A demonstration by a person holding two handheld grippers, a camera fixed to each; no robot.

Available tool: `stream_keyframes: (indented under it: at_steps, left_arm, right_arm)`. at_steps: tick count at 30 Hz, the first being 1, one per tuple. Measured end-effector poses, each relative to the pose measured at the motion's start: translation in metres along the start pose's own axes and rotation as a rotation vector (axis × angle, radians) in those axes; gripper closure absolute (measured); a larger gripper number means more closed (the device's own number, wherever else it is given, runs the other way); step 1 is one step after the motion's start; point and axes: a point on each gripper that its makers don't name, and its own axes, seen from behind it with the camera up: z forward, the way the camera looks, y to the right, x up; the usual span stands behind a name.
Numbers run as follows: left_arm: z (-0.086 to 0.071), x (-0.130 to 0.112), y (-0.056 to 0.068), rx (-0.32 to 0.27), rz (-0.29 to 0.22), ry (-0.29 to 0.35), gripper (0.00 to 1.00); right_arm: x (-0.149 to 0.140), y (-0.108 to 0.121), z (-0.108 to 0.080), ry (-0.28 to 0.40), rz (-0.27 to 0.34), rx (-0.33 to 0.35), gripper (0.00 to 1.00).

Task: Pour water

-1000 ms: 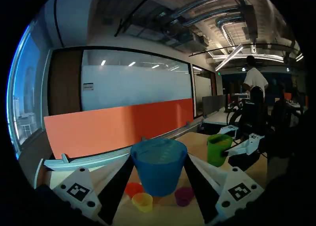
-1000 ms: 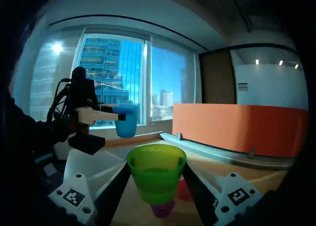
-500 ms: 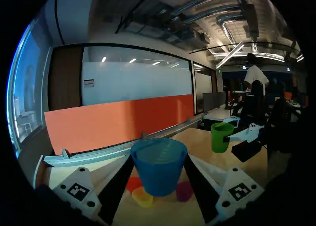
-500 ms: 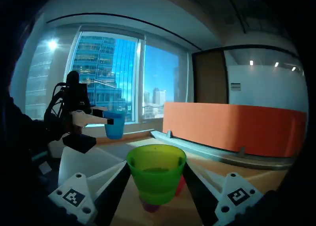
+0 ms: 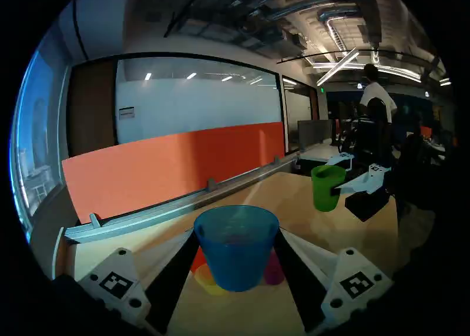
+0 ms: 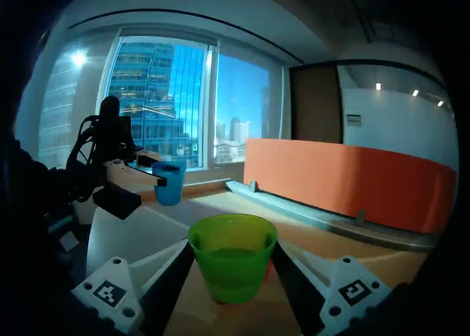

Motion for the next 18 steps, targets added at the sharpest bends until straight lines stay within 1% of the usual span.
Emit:
stream_keyframes:
  at_steps: [8,12,18]
  left_arm:
    - [0.005,-0.024,0.006,-0.028,0.026,-0.08,0.14]
    - [0.007,-0.037,0.008,-0.036,0.04,-0.118,0.14]
    - [0.009,-0.057,0.009,-0.05,0.05,-0.18,0.13]
  right_arm:
    - [-0.018,0.001,-0.002,-0.06,0.002,0.017,0.11]
    - [-0.025,0.005,-0.004,-0.086,0.003,0.016,0.11]
    - [-0.034,0.01,-0.006,-0.125,0.001,0.018,0.11]
